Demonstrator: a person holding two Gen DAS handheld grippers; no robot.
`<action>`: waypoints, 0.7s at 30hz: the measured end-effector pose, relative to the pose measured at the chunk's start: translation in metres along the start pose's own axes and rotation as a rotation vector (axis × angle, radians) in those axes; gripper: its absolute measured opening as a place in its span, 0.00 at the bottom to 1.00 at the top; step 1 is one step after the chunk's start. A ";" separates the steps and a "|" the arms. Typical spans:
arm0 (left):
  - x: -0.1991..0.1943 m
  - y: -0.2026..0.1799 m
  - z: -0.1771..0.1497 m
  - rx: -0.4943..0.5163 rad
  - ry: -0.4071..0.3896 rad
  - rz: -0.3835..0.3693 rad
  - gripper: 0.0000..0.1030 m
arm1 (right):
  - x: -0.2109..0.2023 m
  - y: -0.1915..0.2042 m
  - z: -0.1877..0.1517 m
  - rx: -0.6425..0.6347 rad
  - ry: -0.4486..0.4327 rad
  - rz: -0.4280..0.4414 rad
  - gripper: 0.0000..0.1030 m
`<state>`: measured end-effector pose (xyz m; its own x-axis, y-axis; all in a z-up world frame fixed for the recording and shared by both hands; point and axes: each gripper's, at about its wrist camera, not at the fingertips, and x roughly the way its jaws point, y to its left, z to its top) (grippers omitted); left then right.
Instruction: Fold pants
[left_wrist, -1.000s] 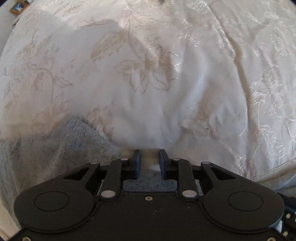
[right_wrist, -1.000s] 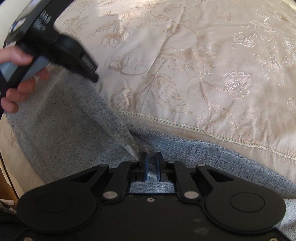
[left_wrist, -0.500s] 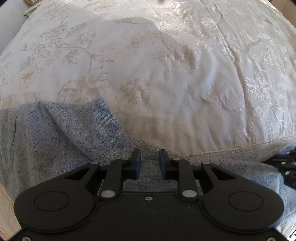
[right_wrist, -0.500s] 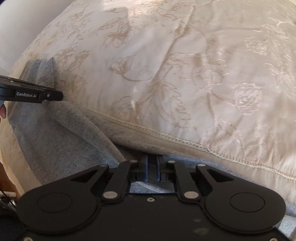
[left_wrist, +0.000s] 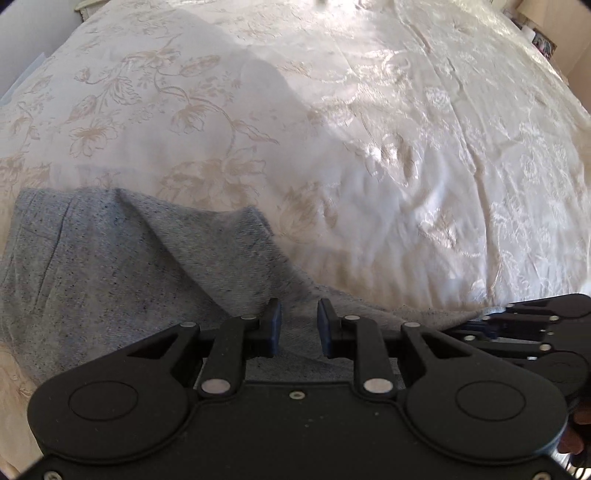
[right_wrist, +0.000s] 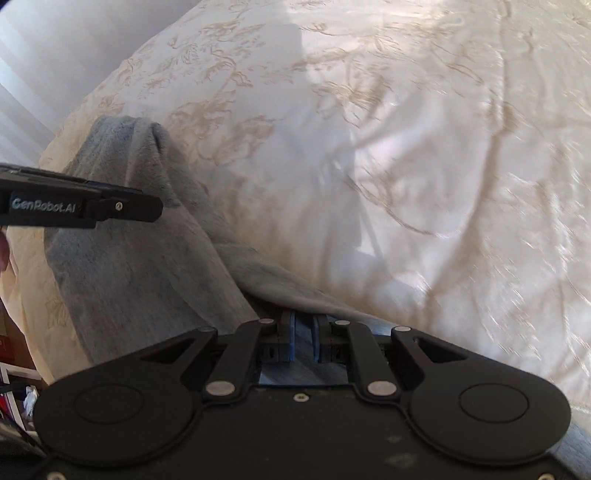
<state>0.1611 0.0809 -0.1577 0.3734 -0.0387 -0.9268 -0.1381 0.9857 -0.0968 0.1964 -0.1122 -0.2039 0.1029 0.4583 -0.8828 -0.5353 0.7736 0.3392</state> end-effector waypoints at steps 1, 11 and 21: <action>-0.002 0.003 0.002 -0.006 -0.009 -0.004 0.32 | 0.003 0.003 0.004 0.004 -0.006 0.008 0.12; -0.006 0.029 0.015 -0.034 -0.043 -0.007 0.32 | 0.035 0.020 0.052 0.032 -0.058 0.004 0.12; 0.005 0.042 0.039 -0.012 -0.021 -0.013 0.31 | 0.043 0.022 0.084 0.088 -0.094 0.063 0.12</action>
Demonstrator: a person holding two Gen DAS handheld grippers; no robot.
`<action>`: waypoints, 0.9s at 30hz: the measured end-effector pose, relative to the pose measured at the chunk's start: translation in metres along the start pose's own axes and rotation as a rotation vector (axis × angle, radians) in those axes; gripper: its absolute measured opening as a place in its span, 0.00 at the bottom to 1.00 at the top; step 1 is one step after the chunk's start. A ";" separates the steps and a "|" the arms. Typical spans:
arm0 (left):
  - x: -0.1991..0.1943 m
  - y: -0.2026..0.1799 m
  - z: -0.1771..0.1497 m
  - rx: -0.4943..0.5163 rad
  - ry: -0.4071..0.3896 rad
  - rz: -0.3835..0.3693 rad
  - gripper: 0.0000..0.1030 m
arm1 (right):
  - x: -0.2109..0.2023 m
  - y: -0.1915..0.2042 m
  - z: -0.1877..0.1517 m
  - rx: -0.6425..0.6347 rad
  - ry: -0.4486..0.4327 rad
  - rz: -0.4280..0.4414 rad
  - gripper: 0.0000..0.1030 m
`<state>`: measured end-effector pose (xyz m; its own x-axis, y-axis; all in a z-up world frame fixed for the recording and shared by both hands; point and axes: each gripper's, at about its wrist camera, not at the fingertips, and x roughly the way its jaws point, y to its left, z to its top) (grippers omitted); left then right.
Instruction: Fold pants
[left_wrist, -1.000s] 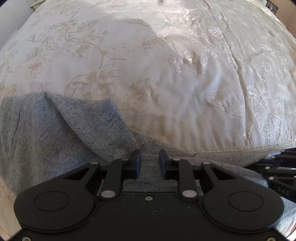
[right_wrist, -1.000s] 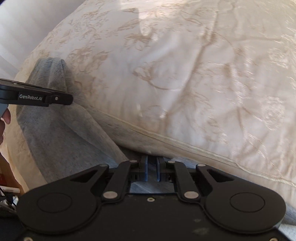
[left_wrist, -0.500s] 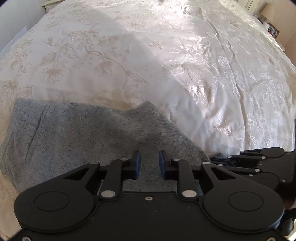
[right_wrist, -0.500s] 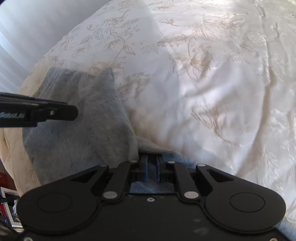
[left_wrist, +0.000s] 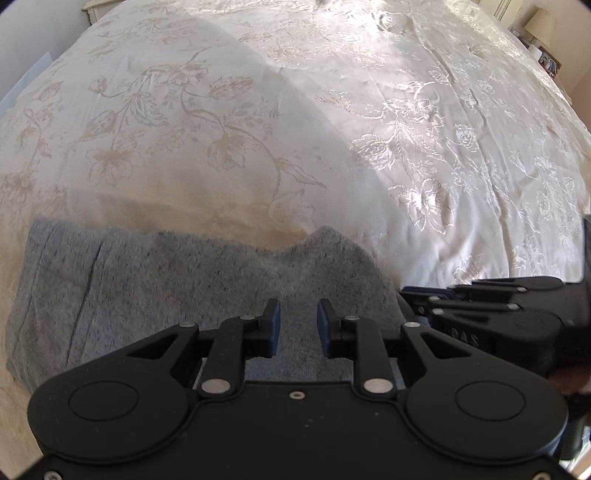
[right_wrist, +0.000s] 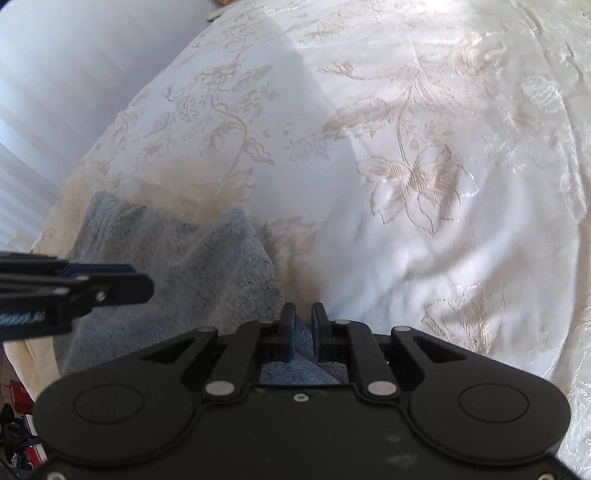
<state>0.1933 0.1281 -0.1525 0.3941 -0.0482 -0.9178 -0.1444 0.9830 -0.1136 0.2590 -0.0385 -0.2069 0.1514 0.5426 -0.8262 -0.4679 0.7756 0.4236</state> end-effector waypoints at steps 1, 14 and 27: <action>0.001 0.000 0.006 0.006 0.000 -0.003 0.31 | -0.005 0.005 -0.002 -0.016 -0.015 -0.007 0.12; 0.023 -0.028 0.062 0.168 0.092 -0.077 0.40 | -0.020 0.058 -0.039 -0.210 0.000 -0.064 0.12; 0.035 -0.003 0.009 0.295 0.266 -0.022 0.42 | -0.013 0.038 -0.030 -0.075 0.023 -0.039 0.13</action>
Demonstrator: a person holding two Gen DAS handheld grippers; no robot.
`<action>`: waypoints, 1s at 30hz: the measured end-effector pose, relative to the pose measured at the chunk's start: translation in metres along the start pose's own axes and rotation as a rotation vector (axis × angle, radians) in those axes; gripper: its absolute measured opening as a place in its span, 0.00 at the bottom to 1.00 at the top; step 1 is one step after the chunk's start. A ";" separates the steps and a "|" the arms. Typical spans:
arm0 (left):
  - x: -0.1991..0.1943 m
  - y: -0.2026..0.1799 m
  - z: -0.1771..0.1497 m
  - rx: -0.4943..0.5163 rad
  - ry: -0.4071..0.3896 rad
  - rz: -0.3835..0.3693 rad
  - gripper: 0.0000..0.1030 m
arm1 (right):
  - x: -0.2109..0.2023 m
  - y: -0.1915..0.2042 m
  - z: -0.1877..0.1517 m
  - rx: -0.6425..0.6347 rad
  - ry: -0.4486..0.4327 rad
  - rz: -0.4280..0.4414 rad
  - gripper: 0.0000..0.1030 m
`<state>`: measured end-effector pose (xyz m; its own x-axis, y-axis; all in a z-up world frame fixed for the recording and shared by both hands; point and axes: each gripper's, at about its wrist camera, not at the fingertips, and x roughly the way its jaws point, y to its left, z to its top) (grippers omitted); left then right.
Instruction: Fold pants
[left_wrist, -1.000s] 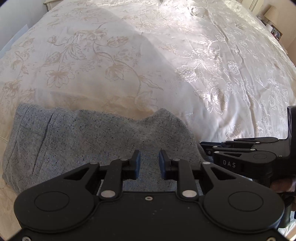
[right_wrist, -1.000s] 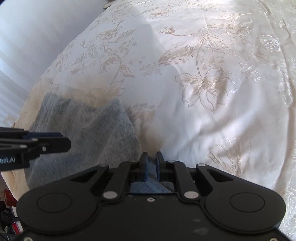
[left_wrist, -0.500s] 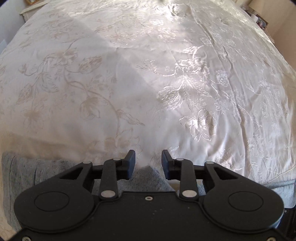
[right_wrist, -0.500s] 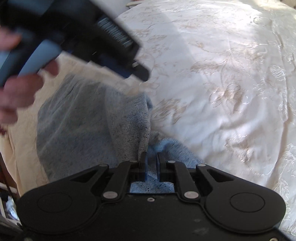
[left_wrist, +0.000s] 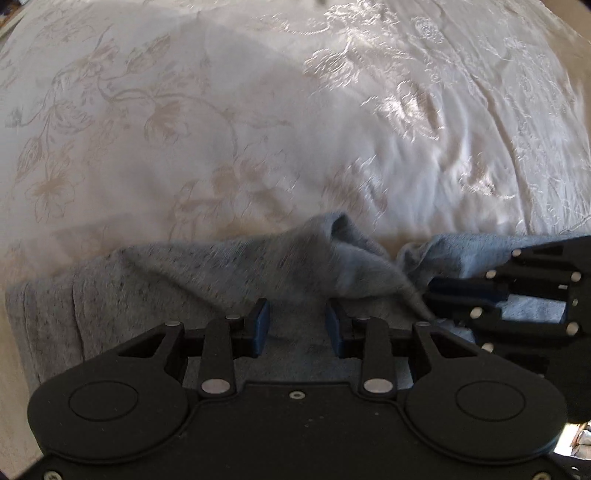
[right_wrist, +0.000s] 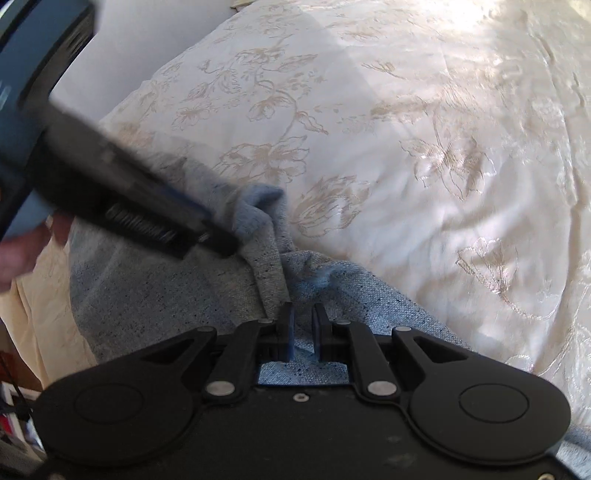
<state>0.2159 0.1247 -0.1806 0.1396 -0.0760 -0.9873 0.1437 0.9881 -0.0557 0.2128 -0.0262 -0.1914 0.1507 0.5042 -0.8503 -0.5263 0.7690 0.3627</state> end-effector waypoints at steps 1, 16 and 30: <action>0.002 0.004 -0.005 -0.015 0.007 0.011 0.42 | 0.002 -0.004 0.002 0.018 0.012 0.006 0.13; 0.024 0.016 -0.019 -0.108 0.006 0.037 0.42 | 0.046 -0.004 0.082 0.069 -0.037 0.035 0.13; 0.007 0.049 -0.039 -0.278 -0.077 -0.062 0.42 | -0.015 0.040 0.038 -0.058 -0.062 -0.017 0.18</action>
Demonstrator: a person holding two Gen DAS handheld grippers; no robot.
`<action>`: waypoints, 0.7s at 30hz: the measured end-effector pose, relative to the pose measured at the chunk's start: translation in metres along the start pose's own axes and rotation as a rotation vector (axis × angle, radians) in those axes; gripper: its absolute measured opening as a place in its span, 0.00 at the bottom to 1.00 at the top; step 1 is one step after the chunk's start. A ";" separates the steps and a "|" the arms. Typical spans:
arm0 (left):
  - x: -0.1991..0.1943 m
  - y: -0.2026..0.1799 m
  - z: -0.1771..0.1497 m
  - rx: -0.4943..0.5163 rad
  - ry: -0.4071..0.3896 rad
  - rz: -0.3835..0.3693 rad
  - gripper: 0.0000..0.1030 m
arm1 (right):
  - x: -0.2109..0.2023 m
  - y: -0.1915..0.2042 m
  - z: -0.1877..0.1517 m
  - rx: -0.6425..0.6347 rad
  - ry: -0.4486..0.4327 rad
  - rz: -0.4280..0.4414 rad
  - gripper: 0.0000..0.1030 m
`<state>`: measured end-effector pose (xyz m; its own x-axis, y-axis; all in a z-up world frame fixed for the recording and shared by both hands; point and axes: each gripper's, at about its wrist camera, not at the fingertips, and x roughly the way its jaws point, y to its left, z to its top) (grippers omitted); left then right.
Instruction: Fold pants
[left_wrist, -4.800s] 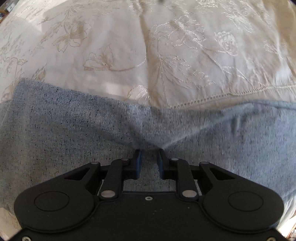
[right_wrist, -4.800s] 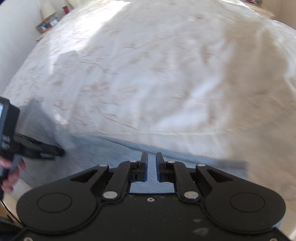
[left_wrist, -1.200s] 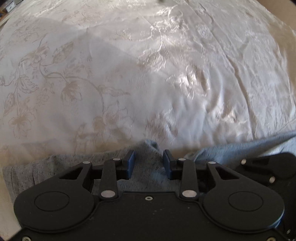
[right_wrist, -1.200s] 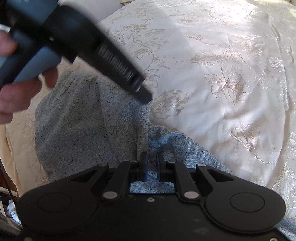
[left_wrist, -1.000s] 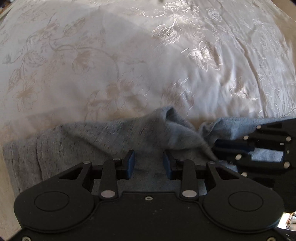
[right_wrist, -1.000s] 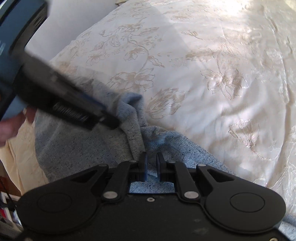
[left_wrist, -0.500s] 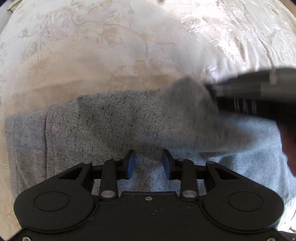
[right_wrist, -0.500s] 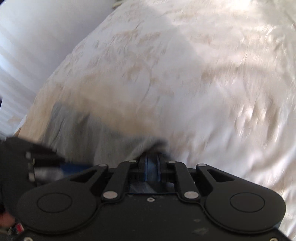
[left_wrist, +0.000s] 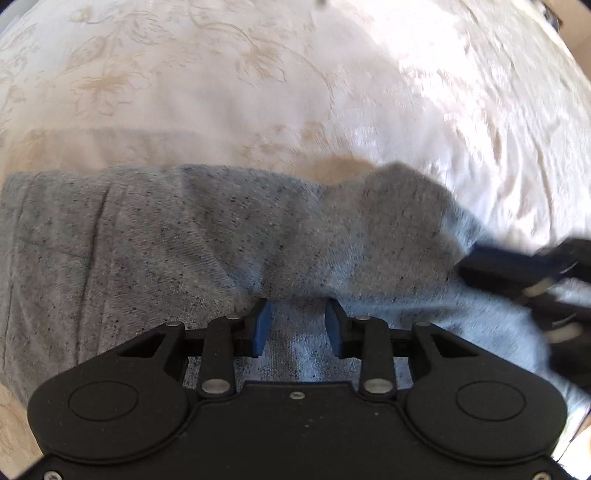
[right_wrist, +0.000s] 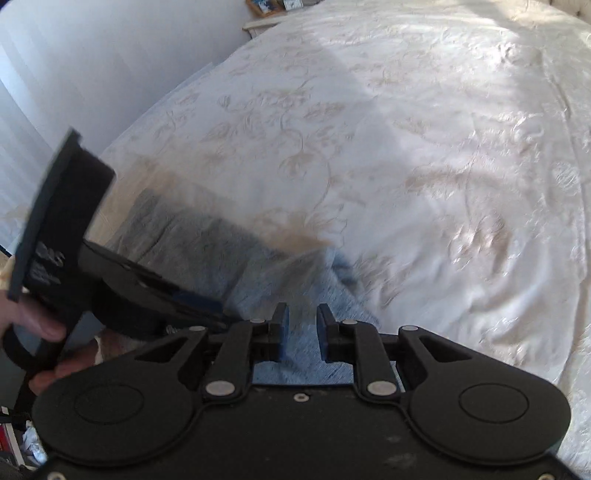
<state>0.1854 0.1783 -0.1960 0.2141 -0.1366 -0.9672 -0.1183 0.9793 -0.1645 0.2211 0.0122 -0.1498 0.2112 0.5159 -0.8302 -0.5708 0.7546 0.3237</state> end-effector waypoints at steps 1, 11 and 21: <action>-0.006 0.001 0.000 -0.003 -0.022 0.004 0.42 | 0.009 0.000 -0.004 -0.013 0.014 -0.040 0.16; -0.036 -0.043 0.006 0.172 -0.131 -0.067 0.41 | -0.029 -0.044 -0.004 0.221 -0.171 -0.292 0.21; 0.027 -0.057 0.029 0.160 -0.096 0.118 0.47 | -0.040 -0.102 -0.123 0.427 -0.035 -0.623 0.16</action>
<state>0.2263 0.1228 -0.2071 0.3005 -0.0117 -0.9537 0.0054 0.9999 -0.0106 0.1733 -0.1350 -0.2049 0.4236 -0.0502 -0.9044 0.0180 0.9987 -0.0470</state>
